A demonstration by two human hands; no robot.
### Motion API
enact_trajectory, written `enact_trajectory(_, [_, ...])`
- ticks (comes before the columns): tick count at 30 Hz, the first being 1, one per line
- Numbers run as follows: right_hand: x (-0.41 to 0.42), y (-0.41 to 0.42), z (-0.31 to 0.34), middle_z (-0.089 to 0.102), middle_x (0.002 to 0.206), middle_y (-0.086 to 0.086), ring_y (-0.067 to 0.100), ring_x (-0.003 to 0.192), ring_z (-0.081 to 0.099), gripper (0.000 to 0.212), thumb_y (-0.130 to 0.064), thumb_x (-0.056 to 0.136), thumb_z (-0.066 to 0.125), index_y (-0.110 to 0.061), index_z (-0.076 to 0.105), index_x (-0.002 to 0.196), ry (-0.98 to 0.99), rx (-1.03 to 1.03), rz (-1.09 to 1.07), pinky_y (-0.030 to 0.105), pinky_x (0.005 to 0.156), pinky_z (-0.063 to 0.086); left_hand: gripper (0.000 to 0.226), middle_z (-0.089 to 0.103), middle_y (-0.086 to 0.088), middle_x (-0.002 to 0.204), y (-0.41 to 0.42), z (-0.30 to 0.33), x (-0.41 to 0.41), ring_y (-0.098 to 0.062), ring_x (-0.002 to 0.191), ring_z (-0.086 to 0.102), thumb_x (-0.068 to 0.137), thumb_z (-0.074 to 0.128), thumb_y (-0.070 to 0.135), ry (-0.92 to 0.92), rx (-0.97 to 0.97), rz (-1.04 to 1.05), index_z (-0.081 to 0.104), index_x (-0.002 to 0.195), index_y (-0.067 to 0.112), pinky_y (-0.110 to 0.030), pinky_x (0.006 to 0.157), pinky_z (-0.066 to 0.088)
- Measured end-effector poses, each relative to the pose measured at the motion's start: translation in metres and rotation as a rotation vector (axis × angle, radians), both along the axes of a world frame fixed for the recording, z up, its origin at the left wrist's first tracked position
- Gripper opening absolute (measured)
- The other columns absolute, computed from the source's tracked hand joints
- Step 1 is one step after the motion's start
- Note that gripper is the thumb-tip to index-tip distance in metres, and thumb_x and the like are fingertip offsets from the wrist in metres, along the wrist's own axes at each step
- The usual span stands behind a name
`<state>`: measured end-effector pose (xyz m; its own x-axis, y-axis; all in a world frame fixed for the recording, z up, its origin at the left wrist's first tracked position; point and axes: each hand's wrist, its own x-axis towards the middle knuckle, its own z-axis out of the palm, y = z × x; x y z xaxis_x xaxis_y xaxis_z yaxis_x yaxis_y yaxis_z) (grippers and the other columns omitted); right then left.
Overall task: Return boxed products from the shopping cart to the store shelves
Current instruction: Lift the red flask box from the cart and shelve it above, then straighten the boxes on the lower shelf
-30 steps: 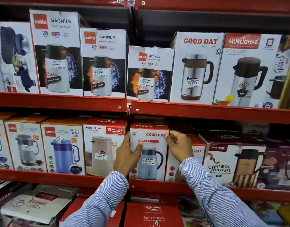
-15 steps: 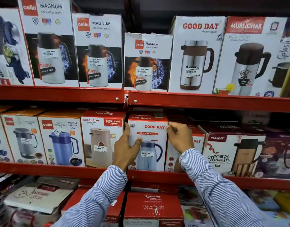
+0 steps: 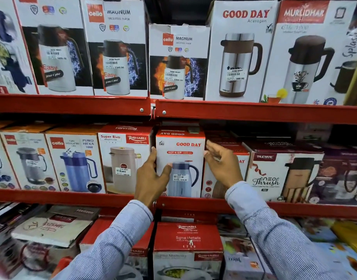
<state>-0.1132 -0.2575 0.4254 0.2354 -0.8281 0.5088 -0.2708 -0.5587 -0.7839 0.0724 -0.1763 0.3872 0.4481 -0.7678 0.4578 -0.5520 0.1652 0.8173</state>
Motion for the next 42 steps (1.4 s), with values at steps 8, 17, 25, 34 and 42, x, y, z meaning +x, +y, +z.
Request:
enact_trajectory(8, [-0.051,0.052,-0.116,0.073,0.095,-0.011,-0.002,0.087,0.068,0.020,-0.019,0.088,0.063,-0.024,0.069,0.107,-0.057,0.119,-0.130,0.012,0.074,0.054,0.040,0.071,0.007,0.121,0.073,-0.109,-0.015,-0.013,0.111,0.068,0.090,0.070,0.027,0.022,0.159,0.060,0.066,0.128,0.017,-0.029,0.089,0.057])
enact_trajectory(17, [-0.065,0.070,-0.207,0.063,0.124,0.004,0.027,0.113,0.062,0.038,-0.010,0.094,0.051,-0.003,0.054,0.132,0.200,0.571,-0.181,0.024,0.085,0.044,0.032,0.074,-0.013,0.082,0.099,-0.181,-0.031,-0.026,0.067,0.065,0.092,0.066,0.027,0.014,0.543,0.083,0.066,0.115,0.006,-0.033,0.066,0.055])
enact_trajectory(25, [-0.064,0.074,-0.217,0.072,0.113,0.006,0.022,0.086,0.066,0.030,-0.014,0.092,0.053,-0.017,0.065,0.120,0.275,0.639,-0.200,0.029,0.081,0.050,0.038,0.078,-0.012,0.101,0.090,-0.194,-0.033,-0.030,0.093,0.071,0.088,0.070,0.029,0.083,0.570,0.064,0.061,0.121,0.013,-0.038,0.090,0.055])
enact_trajectory(34, [-0.066,0.087,-0.211,0.068,0.116,0.003,0.023,0.094,0.063,0.034,-0.009,0.092,0.052,-0.014,0.063,0.124,0.251,0.646,-0.207,0.019,0.079,0.038,0.055,0.074,-0.004,0.120,0.090,-0.199,-0.029,-0.022,0.105,0.071,0.087,0.071,0.029,0.080,0.569,0.028,0.054,0.137,0.014,-0.034,0.092,0.057])
enact_trajectory(42, [-0.071,0.085,-0.218,0.074,0.110,0.004,0.015,0.079,0.061,0.034,-0.011,0.091,0.051,-0.019,0.067,0.119,0.266,0.613,-0.184,0.018,0.062,0.040,0.038,0.075,0.003,0.092,0.092,-0.199,-0.030,-0.014,0.079,0.070,0.088,0.070,0.024,0.046,0.559,0.040,0.063,0.125,0.016,-0.024,0.074,0.055])
